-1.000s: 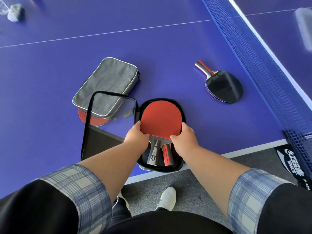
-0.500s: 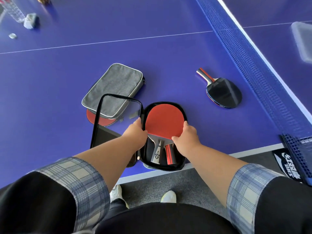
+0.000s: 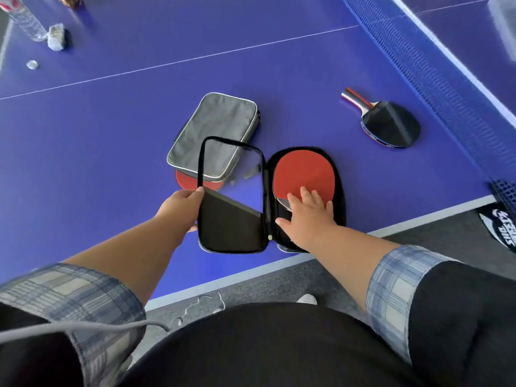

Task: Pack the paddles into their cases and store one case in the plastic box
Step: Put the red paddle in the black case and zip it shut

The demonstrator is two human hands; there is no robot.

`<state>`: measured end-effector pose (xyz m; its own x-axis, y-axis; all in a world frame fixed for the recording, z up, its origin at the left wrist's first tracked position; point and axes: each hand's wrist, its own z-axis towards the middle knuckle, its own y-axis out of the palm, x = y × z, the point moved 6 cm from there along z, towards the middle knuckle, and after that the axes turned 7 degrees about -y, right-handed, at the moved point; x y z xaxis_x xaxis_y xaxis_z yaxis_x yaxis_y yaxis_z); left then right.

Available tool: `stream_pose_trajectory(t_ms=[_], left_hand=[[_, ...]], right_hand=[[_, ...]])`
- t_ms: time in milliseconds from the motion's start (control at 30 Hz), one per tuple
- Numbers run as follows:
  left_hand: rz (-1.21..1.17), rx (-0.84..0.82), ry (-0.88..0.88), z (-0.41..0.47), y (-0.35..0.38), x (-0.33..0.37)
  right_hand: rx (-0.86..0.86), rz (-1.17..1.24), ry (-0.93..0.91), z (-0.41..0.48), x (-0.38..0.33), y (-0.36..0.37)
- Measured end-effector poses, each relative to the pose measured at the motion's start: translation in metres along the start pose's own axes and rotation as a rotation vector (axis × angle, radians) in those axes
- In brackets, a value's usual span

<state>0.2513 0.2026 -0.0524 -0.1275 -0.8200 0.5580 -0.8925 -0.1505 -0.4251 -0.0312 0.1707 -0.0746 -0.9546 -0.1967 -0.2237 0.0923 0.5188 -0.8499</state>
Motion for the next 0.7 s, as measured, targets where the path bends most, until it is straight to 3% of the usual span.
stream_pose_trajectory(t_ms=[133,233,300,500,600,700], left_hand=[[-0.241,-0.243,-0.025,-0.019,0.020,0.012],[-0.243,-0.401,0.010,-0.033,0.038,0.024],[-0.213,-0.488,0.021,-0.044,0.047,0.031],[-0.087,-0.756,0.121,-0.074,0.080,0.051],[0.158,-0.740,0.269,-0.083,0.101,0.056],[0.498,-0.596,0.441,-0.079,0.119,0.060]], right_hand=[[0.152,0.346,-0.252,-0.017,-0.078,-0.024],[0.201,0.731,-0.363,-0.036,-0.135,-0.039],[0.272,0.839,-0.235,-0.049,-0.138,-0.045],[0.460,0.821,0.135,-0.090,-0.071,-0.055],[0.488,0.811,0.315,-0.101,-0.034,-0.050],[0.511,0.843,0.451,-0.103,0.001,-0.038]])
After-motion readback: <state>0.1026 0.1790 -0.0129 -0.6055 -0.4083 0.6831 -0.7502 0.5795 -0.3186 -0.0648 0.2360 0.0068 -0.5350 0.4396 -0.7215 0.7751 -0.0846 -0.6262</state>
